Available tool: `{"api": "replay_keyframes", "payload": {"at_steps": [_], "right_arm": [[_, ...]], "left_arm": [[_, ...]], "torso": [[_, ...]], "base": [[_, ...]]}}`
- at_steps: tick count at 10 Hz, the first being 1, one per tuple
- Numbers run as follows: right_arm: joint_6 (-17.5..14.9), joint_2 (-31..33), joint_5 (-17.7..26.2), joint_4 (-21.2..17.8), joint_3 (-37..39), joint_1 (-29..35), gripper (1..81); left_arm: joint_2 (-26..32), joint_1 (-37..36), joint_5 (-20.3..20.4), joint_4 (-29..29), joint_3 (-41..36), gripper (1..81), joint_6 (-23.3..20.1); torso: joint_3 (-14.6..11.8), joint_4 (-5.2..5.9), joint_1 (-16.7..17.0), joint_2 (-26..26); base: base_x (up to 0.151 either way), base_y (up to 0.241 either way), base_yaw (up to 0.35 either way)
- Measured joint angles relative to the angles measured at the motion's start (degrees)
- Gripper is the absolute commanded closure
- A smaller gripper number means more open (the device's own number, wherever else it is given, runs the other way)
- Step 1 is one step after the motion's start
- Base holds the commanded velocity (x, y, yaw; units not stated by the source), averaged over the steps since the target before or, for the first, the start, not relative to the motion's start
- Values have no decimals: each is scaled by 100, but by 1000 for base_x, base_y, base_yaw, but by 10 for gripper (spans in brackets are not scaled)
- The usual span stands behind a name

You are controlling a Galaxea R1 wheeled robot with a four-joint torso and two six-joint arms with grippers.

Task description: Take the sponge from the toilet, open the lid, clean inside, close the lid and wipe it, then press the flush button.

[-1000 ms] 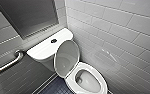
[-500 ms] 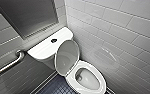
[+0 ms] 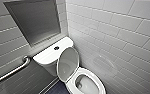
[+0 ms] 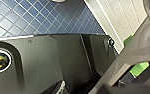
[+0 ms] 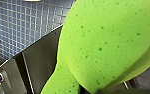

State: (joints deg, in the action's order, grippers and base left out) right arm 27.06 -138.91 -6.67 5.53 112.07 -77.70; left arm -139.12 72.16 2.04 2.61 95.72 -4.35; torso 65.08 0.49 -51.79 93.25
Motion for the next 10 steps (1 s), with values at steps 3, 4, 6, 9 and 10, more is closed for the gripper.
{"api": "replay_keyframes", "payload": {"at_steps": [3,4,6,9,10], "right_arm": [[-2,-94,-201,118,0,-280,811],[-2,-100,-284,122,0,-328,811],[-2,-113,-492,185,-74,-499,811],[-2,-108,-752,267,-188,-783,811],[0,-111,-789,276,-239,-831,811]], "left_arm": [[188,-588,-100,-93,-193,10,589],[232,-844,-130,-99,-210,10,825],[288,-1389,-188,-121,-232,10,1419],[401,-2061,-252,-138,-267,10,2315],[425,-2263,-263,-140,-267,10,2736]], "torso": [[-59,0,9,2],[-53,0,9,2],[-54,0,9,2],[-54,0,9,2],[-54,0,9,2]], "base": [[0,0,0],[0,0,0],[0,0,0],[0,0,0],[0,0,0]]}}
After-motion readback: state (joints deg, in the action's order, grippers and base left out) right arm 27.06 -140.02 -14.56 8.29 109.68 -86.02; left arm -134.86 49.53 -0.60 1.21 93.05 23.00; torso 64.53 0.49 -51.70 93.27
